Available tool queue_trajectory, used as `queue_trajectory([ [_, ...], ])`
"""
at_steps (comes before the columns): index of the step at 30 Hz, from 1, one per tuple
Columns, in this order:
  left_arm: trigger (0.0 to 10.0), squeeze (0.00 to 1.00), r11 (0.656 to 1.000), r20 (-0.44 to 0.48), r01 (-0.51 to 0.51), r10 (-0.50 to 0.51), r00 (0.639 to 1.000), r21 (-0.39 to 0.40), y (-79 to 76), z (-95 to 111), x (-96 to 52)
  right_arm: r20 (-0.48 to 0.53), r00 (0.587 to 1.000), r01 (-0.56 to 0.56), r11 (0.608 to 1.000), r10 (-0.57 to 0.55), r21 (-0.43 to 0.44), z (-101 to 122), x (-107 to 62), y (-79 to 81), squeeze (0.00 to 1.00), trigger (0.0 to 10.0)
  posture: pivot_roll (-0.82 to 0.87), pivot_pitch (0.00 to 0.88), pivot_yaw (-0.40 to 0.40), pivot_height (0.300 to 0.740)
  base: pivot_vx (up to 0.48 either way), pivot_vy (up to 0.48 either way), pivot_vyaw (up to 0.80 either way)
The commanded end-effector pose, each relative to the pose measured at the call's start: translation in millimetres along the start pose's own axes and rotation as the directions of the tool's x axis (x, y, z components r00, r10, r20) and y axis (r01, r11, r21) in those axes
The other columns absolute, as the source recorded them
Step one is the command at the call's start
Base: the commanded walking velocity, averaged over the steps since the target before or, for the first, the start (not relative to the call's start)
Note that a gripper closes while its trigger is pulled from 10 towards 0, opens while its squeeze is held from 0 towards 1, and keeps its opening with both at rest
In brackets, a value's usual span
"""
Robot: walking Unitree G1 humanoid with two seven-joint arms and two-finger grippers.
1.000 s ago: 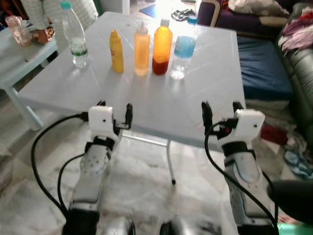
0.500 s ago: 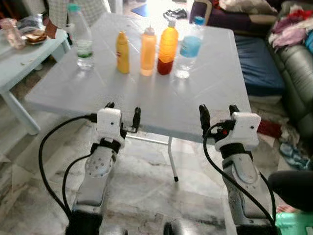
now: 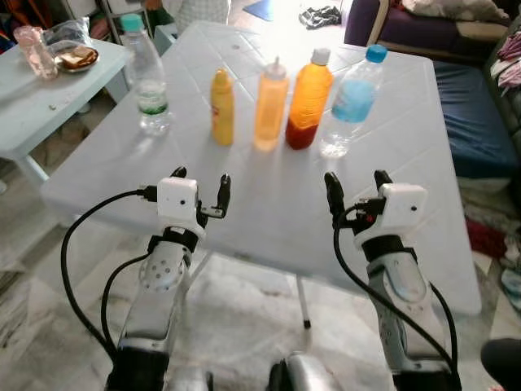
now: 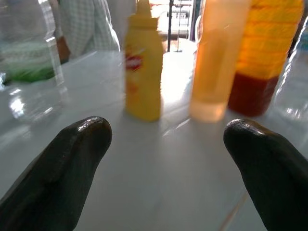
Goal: Restocking fridge
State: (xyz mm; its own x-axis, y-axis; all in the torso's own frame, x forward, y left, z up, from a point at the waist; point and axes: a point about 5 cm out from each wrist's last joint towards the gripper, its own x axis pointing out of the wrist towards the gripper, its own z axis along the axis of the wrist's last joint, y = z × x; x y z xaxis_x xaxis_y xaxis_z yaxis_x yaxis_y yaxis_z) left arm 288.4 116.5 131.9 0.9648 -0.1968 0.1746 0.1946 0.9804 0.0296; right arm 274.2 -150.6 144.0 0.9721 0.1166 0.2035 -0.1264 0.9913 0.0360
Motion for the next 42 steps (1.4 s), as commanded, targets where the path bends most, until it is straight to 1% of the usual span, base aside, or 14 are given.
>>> queue_trajectory([
  [1, 10.0, 0.0, 1.0, 0.011, 0.02, -0.02, 1.0, 0.002, -4.7, 3.4, -2.5, 0.026, 1.0, 0.016, 1.0, -0.016, -0.012, 5.8, 3.4, -7.2, 0.0, 10.0, 0.08, 0.155, -0.046, 0.74, 0.0, 0.0, 0.0],
  [6, 10.0, 0.0, 1.0, -0.013, 0.025, -0.025, 1.0, 0.014, -2.4, -2.9, -10.0, 0.047, 0.998, 0.03, 0.999, -0.029, -0.02, 9.3, 10.0, -6.7, 0.0, 10.0, 0.09, 0.156, -0.05, 0.74, 0.0, 0.0, 0.0],
  [8, 10.0, 0.0, 1.0, -0.024, 0.026, -0.026, 0.999, 0.009, -3.0, -5.3, -12.8, 0.077, 0.996, 0.052, 0.998, -0.049, -0.03, 13.4, 12.7, -7.9, 0.0, 10.0, 0.09, 0.156, -0.049, 0.74, 0.0, 0.0, 0.0],
  [11, 10.0, 0.0, 1.0, -0.036, 0.027, -0.026, 0.999, 0.014, -3.2, -8.0, -16.4, 0.091, 0.994, 0.063, 0.997, -0.06, -0.032, 17.1, 19.0, -12.2, 0.0, 10.0, 0.09, 0.156, -0.049, 0.74, 0.0, 0.0, 0.0],
  [12, 10.0, 0.0, 1.0, -0.047, 0.027, -0.027, 0.999, 0.014, -2.7, -10.1, -18.4, 0.115, 0.991, 0.078, 0.995, -0.071, -0.055, 21.7, 23.1, -16.4, 0.0, 10.0, 0.09, 0.161, -0.047, 0.74, 0.0, 0.0, 0.0],
  [15, 10.0, 0.0, 0.999, -0.056, 0.03, -0.029, 0.998, 0.015, -2.7, -11.4, -20.9, 0.127, 0.989, 0.077, 0.996, -0.071, -0.049, 26.3, 30.7, -21.5, 0.0, 10.0, 0.09, 0.163, -0.045, 0.74, 0.0, 0.0, 0.0],
  [19, 10.0, 0.0, 0.999, -0.07, 0.035, -0.034, 0.997, 0.017, -2.1, -12.0, -23.3, 0.157, 0.987, 0.028, 0.998, -0.018, -0.061, 39.8, 53.3, -28.0, 0.0, 10.0, 0.1, 0.172, -0.039, 0.74, 0.0, 0.0, 0.0],
  [21, 10.0, 0.0, 0.999, -0.071, 0.034, -0.033, 0.997, 0.016, -1.9, -11.9, -23.4, 0.165, 0.986, 0.013, 0.998, -0.002, -0.066, 42.8, 57.0, -28.0, 0.0, 10.0, 0.11, 0.174, -0.038, 0.74, 0.0, 0.0, 0.0],
  [24, 10.0, 0.0, 0.999, -0.068, 0.034, -0.033, 0.997, 0.02, -1.2, -9.7, -22.3, 0.185, 0.982, -0.019, 0.996, 0.035, -0.088, 55.0, 74.2, -29.1, 0.0, 10.0, 0.12, 0.181, -0.039, 0.74, 0.0, 0.0, 0.0],
  [29, 10.0, 0.0, 0.999, -0.083, 0.029, -0.028, 0.996, 0.014, -1.7, -10.8, -25.4, 0.186, 0.98, -0.052, 0.993, 0.072, -0.106, 63.1, 87.2, -27.5, 0.0, 10.0, 0.13, 0.187, -0.04, 0.74, 0.0, 0.0, 0.0],
  [31, 10.0, 0.0, 0.999, -0.095, 0.037, -0.036, 0.995, 0.011, -4.7, -12.8, -29.9, 0.185, 0.979, -0.063, 0.989, 0.088, -0.137, 67.9, 93.6, -25.9, 0.0, 10.0, 0.14, 0.189, -0.039, 0.74, 0.0, 0.0, 0.0],
  [35, 10.0, 0.0, 0.999, -0.099, 0.037, -0.035, 0.994, 0.012, -4.3, -12.7, -31.3, 0.193, 0.976, -0.071, 0.987, 0.097, -0.142, 77.7, 103.8, -27.7, 0.0, 10.0, 0.14, 0.19, -0.038, 0.74, 0.0, 0.0, 0.0],
  [37, 10.0, 0.0, 0.999, -0.099, 0.034, -0.033, 0.995, 0.014, -3.0, -12.2, -30.4, 0.201, 0.976, -0.056, 0.985, 0.089, -0.163, 82.9, 107.2, -29.6, 0.0, 10.0, 0.14, 0.19, -0.038, 0.74, 0.0, 0.0, 0.0],
  [42, 10.0, 0.0, 0.999, -0.101, 0.03, -0.028, 0.994, 0.019, -0.3, -11.5, -29.7, 0.222, 0.971, -0.059, 0.987, 0.092, -0.149, 90.3, 111.3, -30.0, 0.0, 10.0, 0.15, 0.192, -0.036, 0.74, 0.0, 0.0, 0.0],
])
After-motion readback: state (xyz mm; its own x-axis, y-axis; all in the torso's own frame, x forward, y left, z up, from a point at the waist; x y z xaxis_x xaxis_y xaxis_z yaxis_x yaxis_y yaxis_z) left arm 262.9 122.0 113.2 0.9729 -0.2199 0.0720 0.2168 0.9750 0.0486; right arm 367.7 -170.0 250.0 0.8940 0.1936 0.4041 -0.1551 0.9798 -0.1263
